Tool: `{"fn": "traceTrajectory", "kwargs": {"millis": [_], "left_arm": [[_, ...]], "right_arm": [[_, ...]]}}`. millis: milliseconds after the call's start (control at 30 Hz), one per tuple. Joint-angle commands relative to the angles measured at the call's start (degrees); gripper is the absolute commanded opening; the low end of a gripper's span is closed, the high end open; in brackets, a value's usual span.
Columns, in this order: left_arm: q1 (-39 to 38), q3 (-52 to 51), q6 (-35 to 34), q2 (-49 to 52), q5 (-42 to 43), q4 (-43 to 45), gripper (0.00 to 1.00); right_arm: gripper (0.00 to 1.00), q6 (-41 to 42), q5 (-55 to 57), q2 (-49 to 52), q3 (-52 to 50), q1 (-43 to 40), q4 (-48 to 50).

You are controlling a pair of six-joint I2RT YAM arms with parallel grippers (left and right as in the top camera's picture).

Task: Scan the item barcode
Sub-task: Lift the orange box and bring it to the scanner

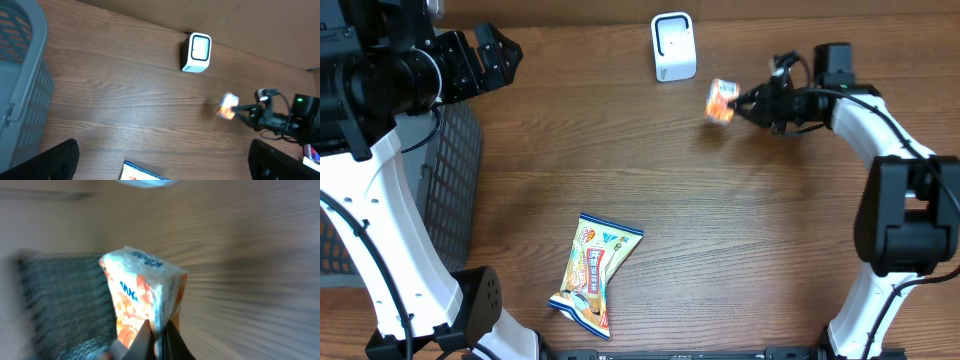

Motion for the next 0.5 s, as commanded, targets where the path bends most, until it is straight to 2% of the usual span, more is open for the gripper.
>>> {"fn": "traceTrajectory", "kwargs": {"millis": [0, 100, 200, 333, 400, 467], "left_arm": [[0.3, 0.6, 0.5, -0.2, 0.6, 0.1, 1.00], [0.3, 0.6, 0.5, -0.2, 0.6, 0.1, 1.00], [0.3, 0.6, 0.5, -0.2, 0.6, 0.1, 1.00], [0.3, 0.6, 0.5, -0.2, 0.6, 0.1, 1.00], [0.3, 0.6, 0.5, -0.2, 0.6, 0.1, 1.00], [0.3, 0.6, 0.5, -0.2, 0.6, 0.1, 1.00]], "right_arm": [[0.04, 0.6, 35.5, -3.1, 8.9, 6.3, -7.6], [0.04, -3.7, 52.3, -2.9, 16.5, 11.3, -14.7], [0.04, -11.6, 64.5, -2.9, 21.9, 15.5, -14.9], [0.04, -24.5, 71.2, -2.4, 22.4, 18.3, -6.8], [0.04, -33.1, 72.2, -1.1, 22.4, 19.5, -1.2], [0.04, -38.4, 72.2, 0.1, 22.4, 20.4, 2.4]]}}
